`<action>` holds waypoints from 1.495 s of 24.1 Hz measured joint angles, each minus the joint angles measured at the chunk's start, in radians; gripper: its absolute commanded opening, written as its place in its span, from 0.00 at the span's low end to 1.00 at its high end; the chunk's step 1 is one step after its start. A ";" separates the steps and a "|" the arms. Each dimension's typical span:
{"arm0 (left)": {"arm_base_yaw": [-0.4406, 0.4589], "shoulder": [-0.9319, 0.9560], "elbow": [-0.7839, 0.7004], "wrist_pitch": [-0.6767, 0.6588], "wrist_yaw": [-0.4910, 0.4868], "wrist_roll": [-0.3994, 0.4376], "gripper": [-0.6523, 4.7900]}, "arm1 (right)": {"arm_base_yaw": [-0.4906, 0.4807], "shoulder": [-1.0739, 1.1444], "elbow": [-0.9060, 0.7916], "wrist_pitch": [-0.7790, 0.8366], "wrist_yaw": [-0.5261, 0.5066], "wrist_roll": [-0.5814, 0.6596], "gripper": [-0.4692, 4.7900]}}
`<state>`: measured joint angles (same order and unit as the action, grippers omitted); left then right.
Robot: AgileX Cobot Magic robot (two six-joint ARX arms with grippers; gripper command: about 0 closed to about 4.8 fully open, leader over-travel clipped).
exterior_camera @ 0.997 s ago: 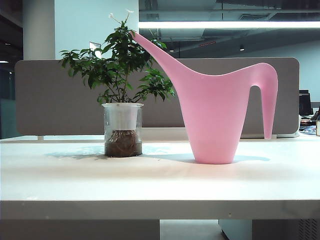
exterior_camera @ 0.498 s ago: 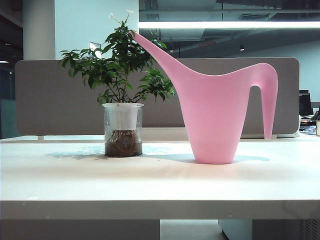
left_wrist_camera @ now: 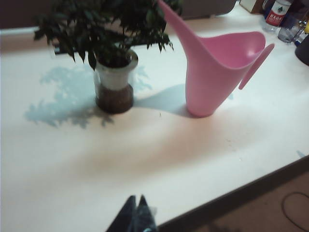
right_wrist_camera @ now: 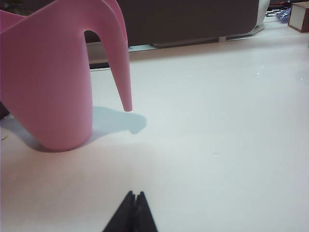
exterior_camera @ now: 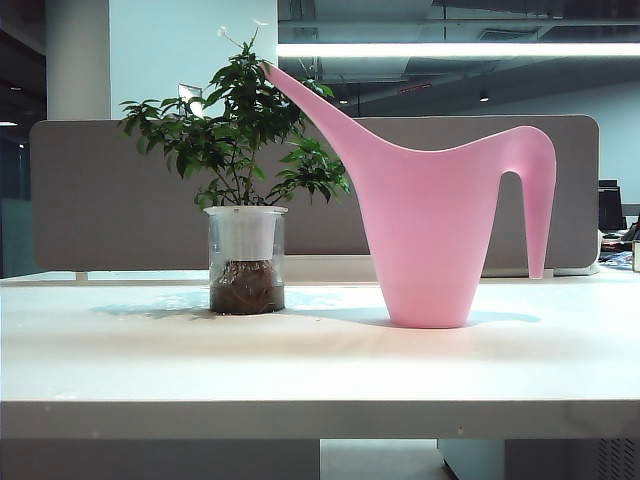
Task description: Pick up the watering can from the table, water the potted plant, and put the can back.
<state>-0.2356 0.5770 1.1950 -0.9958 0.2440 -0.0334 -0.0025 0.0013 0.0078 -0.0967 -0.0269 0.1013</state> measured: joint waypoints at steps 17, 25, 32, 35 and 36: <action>0.000 -0.039 0.027 -0.012 0.002 0.059 0.11 | 0.000 0.000 0.000 0.000 0.000 0.000 0.09; 0.000 -0.039 0.027 -0.012 0.002 0.059 0.11 | 0.000 0.000 0.000 0.001 0.000 0.000 0.09; 0.000 -0.039 0.027 -0.012 0.002 0.059 0.11 | 0.000 0.000 0.000 0.047 0.000 0.012 0.09; 0.000 -0.039 0.027 -0.012 0.002 0.059 0.11 | 0.000 0.005 0.131 0.106 0.024 -0.012 0.09; 0.000 -0.039 0.027 -0.012 0.003 0.059 0.11 | 0.000 0.008 0.186 0.122 0.051 -0.050 0.09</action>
<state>-0.2356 0.5377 1.2217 -1.0080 0.2466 0.0257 -0.0029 0.0097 0.1936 0.0257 0.0238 0.0517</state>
